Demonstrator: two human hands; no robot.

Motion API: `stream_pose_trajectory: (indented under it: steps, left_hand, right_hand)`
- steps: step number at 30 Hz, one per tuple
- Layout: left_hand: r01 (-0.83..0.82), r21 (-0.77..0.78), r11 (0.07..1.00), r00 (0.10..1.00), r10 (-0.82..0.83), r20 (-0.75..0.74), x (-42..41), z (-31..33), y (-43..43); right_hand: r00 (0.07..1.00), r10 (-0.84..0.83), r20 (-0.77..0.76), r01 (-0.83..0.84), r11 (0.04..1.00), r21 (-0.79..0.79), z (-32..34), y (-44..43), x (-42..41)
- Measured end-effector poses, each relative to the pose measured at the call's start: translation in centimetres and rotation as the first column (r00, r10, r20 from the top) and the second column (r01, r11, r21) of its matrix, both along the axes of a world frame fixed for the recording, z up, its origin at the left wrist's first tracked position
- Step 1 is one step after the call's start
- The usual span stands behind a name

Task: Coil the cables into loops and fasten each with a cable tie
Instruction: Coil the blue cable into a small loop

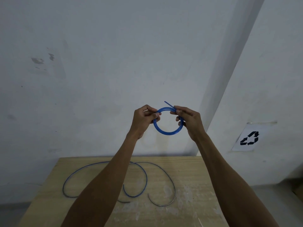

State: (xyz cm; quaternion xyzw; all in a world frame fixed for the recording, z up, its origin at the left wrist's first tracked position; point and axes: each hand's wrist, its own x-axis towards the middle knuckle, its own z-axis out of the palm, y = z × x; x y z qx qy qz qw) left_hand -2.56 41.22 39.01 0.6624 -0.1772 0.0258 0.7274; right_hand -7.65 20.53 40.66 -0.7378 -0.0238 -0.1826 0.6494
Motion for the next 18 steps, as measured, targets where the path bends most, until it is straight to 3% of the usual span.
stream_pose_trajectory:
  steps: [3,8,18]
  left_hand:
    - [0.01,-0.037,0.999,1.0,-0.011,-0.026,0.0,-0.3,-0.8]
    - [0.004,-0.049,0.999,1.0,-0.005,-0.023,-0.1,-0.6,-1.5]
    - [0.012,-0.014,1.0,1.0,-0.012,-0.014,-0.9,-0.7,-2.6]
  right_hand:
    - [1.0,-0.003,-0.02,0.004,0.999,0.046,0.2,0.0,-0.1]
    - [1.0,-0.012,-0.01,0.011,0.999,-0.034,0.4,-0.6,-0.3]
    - [0.987,0.13,-0.095,-0.133,0.991,-0.031,0.1,-2.1,-0.9]
